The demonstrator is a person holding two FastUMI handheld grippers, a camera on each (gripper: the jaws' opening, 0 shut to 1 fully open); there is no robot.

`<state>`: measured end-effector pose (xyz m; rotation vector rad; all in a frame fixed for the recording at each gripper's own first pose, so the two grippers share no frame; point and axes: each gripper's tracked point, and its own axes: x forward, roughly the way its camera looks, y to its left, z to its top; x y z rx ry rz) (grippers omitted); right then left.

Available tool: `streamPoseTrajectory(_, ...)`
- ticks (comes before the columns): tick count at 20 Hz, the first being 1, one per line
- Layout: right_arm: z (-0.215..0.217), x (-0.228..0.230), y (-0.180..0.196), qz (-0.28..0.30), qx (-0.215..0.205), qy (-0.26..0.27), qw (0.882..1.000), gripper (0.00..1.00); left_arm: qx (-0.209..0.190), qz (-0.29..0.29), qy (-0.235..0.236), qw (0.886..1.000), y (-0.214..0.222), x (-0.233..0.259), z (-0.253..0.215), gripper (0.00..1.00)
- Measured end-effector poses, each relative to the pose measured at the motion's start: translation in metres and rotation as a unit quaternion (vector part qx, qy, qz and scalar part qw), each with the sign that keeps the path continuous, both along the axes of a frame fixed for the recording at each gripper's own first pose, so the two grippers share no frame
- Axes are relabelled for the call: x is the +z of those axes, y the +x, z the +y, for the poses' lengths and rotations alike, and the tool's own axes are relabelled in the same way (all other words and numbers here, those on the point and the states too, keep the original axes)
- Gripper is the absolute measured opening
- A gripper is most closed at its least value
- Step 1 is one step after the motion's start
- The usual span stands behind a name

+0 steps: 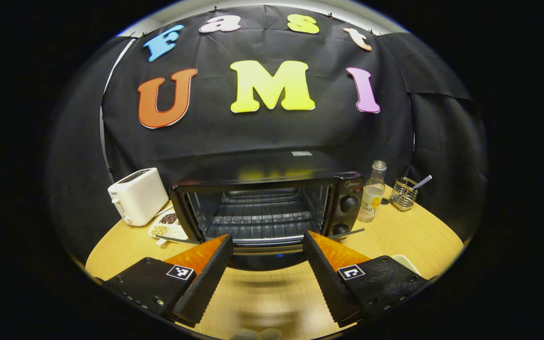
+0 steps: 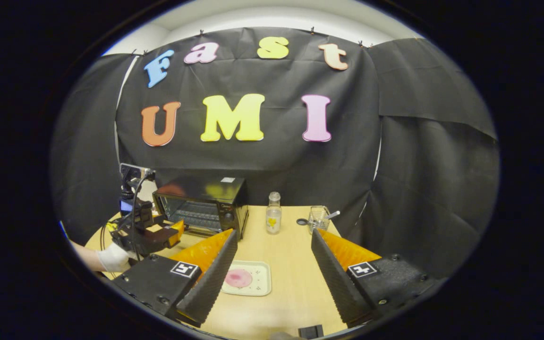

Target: Open the electric oven with the left hand, put the food in, and close the electric oven.

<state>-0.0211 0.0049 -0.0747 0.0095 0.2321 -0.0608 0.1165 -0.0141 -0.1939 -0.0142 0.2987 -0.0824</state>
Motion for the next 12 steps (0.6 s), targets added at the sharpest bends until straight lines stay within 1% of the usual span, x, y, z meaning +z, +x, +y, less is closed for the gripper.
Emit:
streamPoseTrajectory(7,0.013,-0.012,-0.001,0.014,0.011,-0.003,1.0,1.0,-0.002,0.038,0.0,0.999,-0.031,-0.04,-0.002,0.94)
streamPoseTrajectory(11,0.013,-0.016,-0.007,0.019,0.01,-0.003,1.0,0.99,-0.004,0.082,0.001,0.997,-0.047,-0.075,-0.003,0.94)
streamPoseTrajectory(12,0.012,-0.018,-0.009,0.021,0.008,-0.004,1.0,1.0,-0.006,0.099,0.002,0.995,-0.052,-0.085,-0.002,0.94)
